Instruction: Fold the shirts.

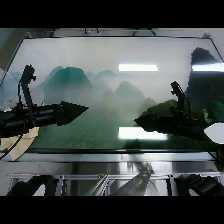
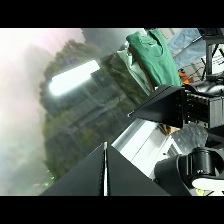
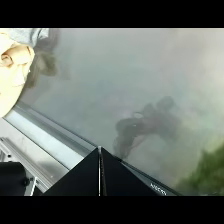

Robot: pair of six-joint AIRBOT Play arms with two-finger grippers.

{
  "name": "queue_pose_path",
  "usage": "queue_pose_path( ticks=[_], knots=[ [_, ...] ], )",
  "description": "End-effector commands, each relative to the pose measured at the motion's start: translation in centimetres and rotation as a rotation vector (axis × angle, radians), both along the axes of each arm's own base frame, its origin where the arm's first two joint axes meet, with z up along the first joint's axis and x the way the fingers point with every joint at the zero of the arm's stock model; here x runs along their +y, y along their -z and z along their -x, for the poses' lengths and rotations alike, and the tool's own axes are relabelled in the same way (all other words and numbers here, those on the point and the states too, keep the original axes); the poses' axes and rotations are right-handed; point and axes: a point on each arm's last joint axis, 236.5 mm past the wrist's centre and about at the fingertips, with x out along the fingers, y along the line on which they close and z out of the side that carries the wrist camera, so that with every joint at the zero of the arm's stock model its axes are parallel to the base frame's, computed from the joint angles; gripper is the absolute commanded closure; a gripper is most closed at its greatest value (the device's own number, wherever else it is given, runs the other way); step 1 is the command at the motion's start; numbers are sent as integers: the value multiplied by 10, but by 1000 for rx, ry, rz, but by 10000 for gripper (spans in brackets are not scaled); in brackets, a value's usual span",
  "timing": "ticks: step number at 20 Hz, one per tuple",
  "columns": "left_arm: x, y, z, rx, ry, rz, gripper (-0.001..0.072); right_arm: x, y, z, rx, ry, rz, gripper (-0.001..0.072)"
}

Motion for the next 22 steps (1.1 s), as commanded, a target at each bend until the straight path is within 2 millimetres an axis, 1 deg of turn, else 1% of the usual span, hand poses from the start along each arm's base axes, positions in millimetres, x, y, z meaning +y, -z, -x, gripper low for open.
queue_pose_path(
  ticks=[1, 13, 18, 20, 21, 22],
  knots=[
    [0, -1, 0, -2, -1, 1, 689, 0, 0, 0, 1, -1, 0, 697],
    [0, -1, 0, -2, -1, 1, 689, 0, 0, 0, 0, 0, -1, 697],
    [0, -1, -1, -3, -3, 3, 689, 2, -3, -1, 6, 8, -22, 697],
    [-2, -3, -3, -10, -13, 6, 690, 2, -2, -4, 4, 16, -21, 696],
    [1, -3, -8, -22, -30, -3, 692, 2, -1, -5, 4, 22, -21, 696],
    [16, -3, -23, -36, -91, -53, 699, 1, -2, -8, -1, 30, -22, 696]
  ],
)
